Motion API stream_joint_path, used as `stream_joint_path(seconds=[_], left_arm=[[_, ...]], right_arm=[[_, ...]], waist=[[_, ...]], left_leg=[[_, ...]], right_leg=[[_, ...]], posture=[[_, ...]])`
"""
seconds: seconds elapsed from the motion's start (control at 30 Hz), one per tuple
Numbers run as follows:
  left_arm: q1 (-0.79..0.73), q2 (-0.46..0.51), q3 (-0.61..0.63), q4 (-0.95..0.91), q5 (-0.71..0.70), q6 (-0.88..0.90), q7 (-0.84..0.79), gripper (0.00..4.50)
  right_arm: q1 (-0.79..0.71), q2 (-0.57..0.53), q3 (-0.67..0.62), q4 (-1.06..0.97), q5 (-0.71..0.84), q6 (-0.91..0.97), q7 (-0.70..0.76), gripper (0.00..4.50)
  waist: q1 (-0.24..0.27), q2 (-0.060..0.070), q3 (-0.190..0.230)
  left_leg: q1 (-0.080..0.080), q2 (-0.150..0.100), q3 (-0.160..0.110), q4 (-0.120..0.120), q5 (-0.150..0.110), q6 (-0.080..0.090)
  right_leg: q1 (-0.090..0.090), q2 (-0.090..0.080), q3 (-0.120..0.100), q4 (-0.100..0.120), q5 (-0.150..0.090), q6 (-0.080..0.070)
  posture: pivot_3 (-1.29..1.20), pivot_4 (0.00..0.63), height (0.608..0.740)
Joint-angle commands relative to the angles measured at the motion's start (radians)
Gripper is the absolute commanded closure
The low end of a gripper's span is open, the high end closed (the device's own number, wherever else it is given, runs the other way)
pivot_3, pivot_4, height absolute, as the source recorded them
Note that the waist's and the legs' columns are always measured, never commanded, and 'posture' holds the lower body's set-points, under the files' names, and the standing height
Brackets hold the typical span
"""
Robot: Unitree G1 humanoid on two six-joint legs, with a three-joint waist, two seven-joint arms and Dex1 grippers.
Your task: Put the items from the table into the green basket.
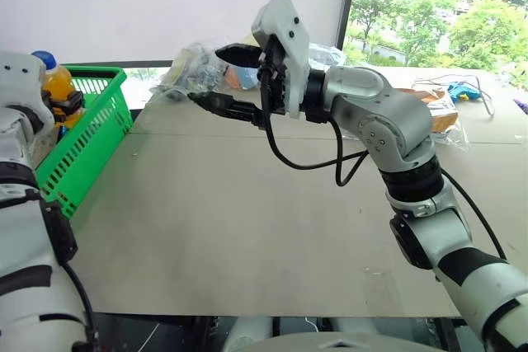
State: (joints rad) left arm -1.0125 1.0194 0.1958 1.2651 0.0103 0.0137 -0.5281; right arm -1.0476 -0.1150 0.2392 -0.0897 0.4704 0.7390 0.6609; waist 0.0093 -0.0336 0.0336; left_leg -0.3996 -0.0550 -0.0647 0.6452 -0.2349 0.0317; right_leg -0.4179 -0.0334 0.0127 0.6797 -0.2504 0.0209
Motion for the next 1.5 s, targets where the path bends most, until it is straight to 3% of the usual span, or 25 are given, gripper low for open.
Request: stream_joint_path(seconds=[0.03,1.03,1.3,1.33,1.4,1.5], left_arm=[[-0.014,0.027,0.023,-0.038,-0.019,-0.035,-0.005,1.50],[-0.003,0.005,0.010,-0.041,-0.009,-0.041,-0.013,1.50],[0.005,0.031,0.020,-0.030,-0.003,-0.045,0.072,1.50],[0.003,0.038,0.020,-0.031,0.002,-0.052,0.094,0.48],[-0.008,0.053,0.013,-0.034,0.018,-0.078,0.159,0.03],[-0.015,0.062,0.002,-0.037,0.038,-0.135,0.216,0.03]], right_arm=[[-0.014,0.002,-0.008,-0.015,-0.009,-0.013,0.005,0.00],[-0.010,0.015,-0.026,0.042,-0.102,-0.034,-0.034,0.00],[-0.011,0.027,-0.027,0.041,-0.103,-0.033,-0.032,0.00],[-0.012,0.027,-0.028,0.042,-0.103,-0.034,-0.031,0.00],[-0.012,0.028,-0.029,0.043,-0.102,-0.033,-0.031,0.00],[-0.010,0.028,-0.028,0.041,-0.101,-0.034,-0.029,0.00]], waist=[[0.002,0.000,0.000],[0.004,0.000,0.000],[0.002,0.000,0.000],[0.002,0.000,0.000],[0.000,0.000,0.000],[0.002,0.000,0.000]], left_leg=[[0.000,0.000,0.000,0.000,0.000,0.000],[0.000,-0.001,0.000,0.000,0.000,0.000],[0.000,-0.001,0.000,0.000,0.000,0.000],[0.000,-0.001,0.000,0.000,0.000,0.000],[0.000,-0.001,0.000,0.000,0.000,0.000],[0.000,0.000,0.000,0.000,0.000,0.000]], right_leg=[[0.000,0.000,0.000,0.000,0.000,0.000],[0.000,0.000,0.000,0.000,0.000,0.000],[0.000,0.000,0.000,0.000,0.000,0.000],[0.000,0.000,0.000,0.000,0.000,0.000],[0.000,0.000,0.000,0.000,0.000,0.000],[0.000,0.000,0.000,0.001,0.000,0.000]], posture=[[0.11,0.000,0.740],[0.10,0.000,0.740],[0.10,0.000,0.740],[0.10,0.000,0.740],[0.11,0.000,0.740],[0.11,0.000,0.740]])
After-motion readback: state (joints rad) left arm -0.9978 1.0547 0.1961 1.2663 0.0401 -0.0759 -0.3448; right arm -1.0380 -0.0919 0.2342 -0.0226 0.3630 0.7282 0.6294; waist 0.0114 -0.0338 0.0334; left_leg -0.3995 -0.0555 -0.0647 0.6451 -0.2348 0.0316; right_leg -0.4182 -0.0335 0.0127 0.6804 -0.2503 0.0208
